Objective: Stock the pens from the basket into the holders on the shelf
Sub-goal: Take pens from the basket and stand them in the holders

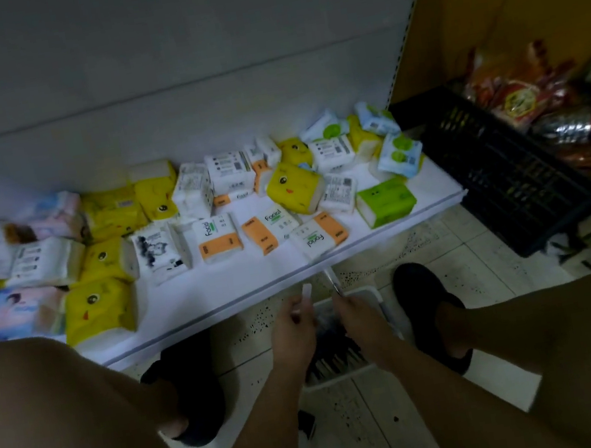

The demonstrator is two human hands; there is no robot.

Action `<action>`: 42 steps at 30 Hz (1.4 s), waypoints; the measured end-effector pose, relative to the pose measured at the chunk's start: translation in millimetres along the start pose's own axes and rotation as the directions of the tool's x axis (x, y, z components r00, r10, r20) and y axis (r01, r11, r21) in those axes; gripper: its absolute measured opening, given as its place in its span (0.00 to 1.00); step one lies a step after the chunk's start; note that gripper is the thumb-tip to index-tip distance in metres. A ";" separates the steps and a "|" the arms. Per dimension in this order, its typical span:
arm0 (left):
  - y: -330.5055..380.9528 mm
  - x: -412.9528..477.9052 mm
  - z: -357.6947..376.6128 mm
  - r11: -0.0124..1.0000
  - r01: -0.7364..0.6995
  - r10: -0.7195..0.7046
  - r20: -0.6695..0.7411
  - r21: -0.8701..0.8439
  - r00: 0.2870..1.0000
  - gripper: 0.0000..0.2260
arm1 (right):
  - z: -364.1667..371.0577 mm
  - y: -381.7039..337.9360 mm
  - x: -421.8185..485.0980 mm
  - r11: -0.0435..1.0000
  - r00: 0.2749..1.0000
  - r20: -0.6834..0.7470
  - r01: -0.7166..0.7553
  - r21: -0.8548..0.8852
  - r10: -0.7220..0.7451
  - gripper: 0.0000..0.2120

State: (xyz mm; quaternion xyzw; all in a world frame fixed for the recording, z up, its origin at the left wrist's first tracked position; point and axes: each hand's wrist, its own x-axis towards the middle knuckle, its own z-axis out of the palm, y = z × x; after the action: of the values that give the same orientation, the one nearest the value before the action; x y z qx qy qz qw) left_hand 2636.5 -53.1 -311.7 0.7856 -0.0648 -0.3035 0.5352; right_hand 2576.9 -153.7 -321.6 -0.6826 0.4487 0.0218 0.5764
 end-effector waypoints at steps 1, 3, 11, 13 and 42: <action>4.8 -2.9 -1.5 0.999 -0.018 0.018 -0.001 -0.028 1.000 0.14 | -2.1 -5.6 -4.9 0.999 0.999 -0.014 0.046 0.006 -0.046 0.19; 13.6 -5.7 -3.7 0.997 -0.036 0.035 -0.017 -0.073 0.999 0.12 | -7.7 -13.3 -13.8 0.987 0.987 -0.042 0.155 -0.048 -0.157 0.18; 43.4 -10.3 -12.2 0.986 -0.166 0.165 -0.105 -0.001 0.981 0.15 | -18.9 -44.6 -39.9 0.928 0.968 -0.071 0.252 0.275 -0.242 0.13; 51.8 -13.5 -13.6 0.975 -0.220 0.218 -0.099 -0.018 0.971 0.15 | -21.7 -51.5 -44.8 0.938 0.958 -0.090 0.286 0.197 -0.273 0.11; 312.0 -82.4 -98.2 0.605 -0.794 0.797 -0.041 0.062 0.603 0.05 | -124.6 -268.3 -141.1 0.492 0.465 -0.286 0.870 -0.027 -0.838 0.22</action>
State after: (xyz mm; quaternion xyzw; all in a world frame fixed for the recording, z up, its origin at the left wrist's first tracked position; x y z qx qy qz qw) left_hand 2693.2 -69.9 20.4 0.6942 -0.3954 -0.0074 0.6014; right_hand 2603.1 -189.2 3.2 -0.7747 0.1186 -0.3870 0.4858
